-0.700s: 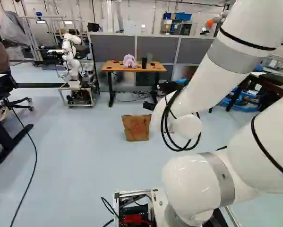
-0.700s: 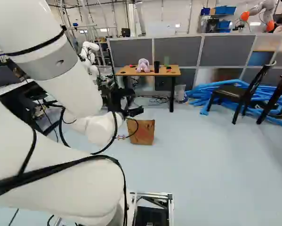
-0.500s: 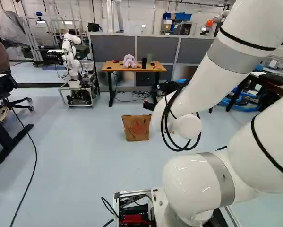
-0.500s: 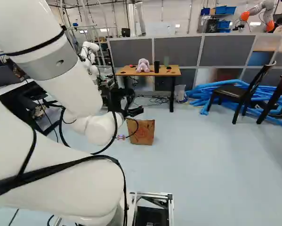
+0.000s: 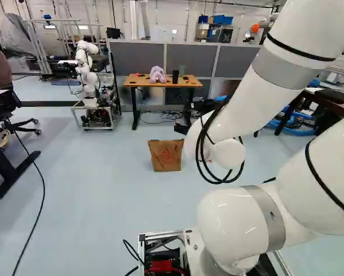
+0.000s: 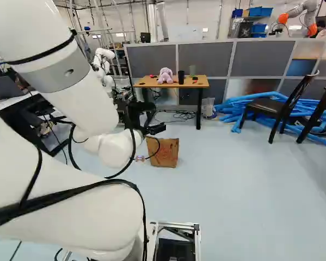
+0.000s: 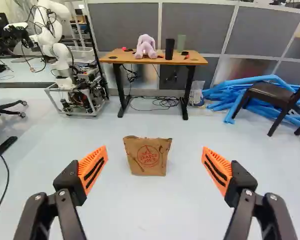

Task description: Pick up the bag on the ground and place it on the table

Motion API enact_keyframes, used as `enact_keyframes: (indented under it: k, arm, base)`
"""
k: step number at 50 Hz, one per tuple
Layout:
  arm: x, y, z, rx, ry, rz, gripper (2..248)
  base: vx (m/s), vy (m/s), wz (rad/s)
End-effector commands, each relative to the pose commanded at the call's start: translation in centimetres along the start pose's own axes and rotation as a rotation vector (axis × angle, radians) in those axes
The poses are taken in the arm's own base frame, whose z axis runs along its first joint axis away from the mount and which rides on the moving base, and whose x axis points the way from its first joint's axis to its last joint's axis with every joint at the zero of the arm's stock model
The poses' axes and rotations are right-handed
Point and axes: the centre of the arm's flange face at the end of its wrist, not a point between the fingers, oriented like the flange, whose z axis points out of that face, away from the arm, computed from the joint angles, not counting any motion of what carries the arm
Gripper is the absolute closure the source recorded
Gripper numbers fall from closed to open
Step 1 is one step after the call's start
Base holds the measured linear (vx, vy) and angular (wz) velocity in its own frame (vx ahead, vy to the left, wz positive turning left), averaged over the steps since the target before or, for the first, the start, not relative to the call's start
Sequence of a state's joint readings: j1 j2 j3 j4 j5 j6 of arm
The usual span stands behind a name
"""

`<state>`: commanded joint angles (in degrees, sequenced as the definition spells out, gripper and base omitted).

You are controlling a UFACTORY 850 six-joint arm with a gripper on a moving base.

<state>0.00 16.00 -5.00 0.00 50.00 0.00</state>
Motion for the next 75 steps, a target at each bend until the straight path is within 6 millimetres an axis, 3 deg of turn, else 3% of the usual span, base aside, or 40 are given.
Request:
enact_keyframes:
  k: [25,75]
  arm:
    - [0.00,0.00,0.00,0.000,0.000,0.000,3]
    - [0.00,0.00,0.00,0.000,0.000,0.000,3]
  base:
    - [0.066,0.009,0.029]
    - [0.185,0.003,-0.010]
